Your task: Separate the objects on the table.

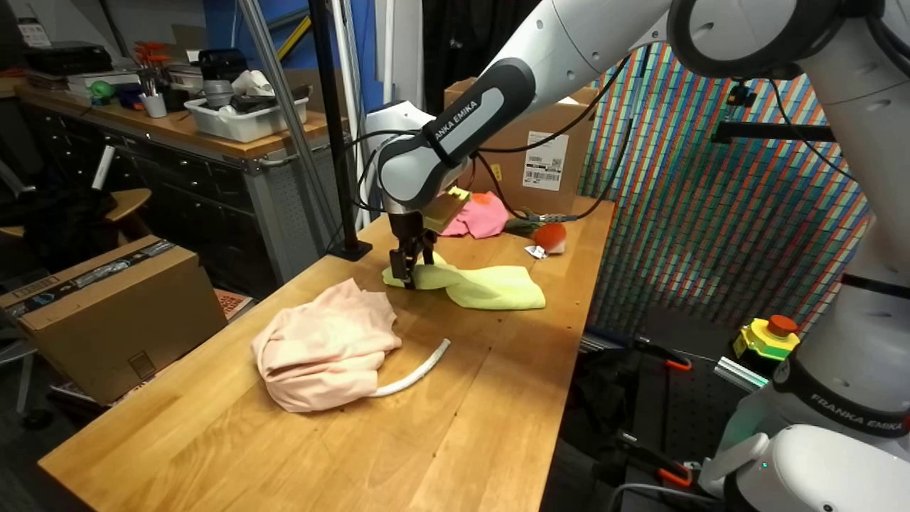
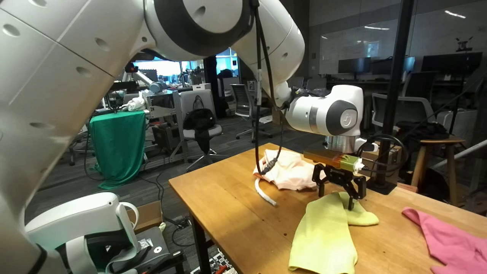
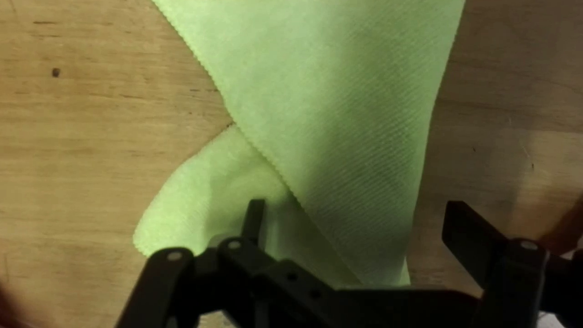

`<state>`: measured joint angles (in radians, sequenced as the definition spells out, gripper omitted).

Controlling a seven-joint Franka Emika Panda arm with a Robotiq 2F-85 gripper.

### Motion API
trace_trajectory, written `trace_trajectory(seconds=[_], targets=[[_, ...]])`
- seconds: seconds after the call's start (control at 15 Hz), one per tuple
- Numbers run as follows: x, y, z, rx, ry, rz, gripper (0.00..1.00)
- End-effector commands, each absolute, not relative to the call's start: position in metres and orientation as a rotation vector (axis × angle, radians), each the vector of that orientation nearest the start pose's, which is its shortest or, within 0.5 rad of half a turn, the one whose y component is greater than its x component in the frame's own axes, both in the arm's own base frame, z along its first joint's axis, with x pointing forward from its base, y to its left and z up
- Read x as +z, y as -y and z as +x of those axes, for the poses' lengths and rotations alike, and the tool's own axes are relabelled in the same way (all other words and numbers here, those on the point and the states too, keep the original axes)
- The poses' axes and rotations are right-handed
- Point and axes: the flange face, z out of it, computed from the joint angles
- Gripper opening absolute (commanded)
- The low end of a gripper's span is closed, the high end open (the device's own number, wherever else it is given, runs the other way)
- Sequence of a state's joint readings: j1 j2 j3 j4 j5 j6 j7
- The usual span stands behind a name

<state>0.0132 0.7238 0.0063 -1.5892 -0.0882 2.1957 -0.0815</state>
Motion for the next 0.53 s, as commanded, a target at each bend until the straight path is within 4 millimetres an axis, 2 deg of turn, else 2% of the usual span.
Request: trace_trajectory(seconds=[0.0, 0.13, 0.47], targets=[[0.1987, -0.0094, 0.6939, 0.178, 0.257, -3.16, 0.9], [0.1975, -0.0099, 0.6942, 0.181, 0.257, -3.164, 0.66], [0.1992, -0.0104, 0.6938, 0.182, 0.256, -3.17, 0.27]])
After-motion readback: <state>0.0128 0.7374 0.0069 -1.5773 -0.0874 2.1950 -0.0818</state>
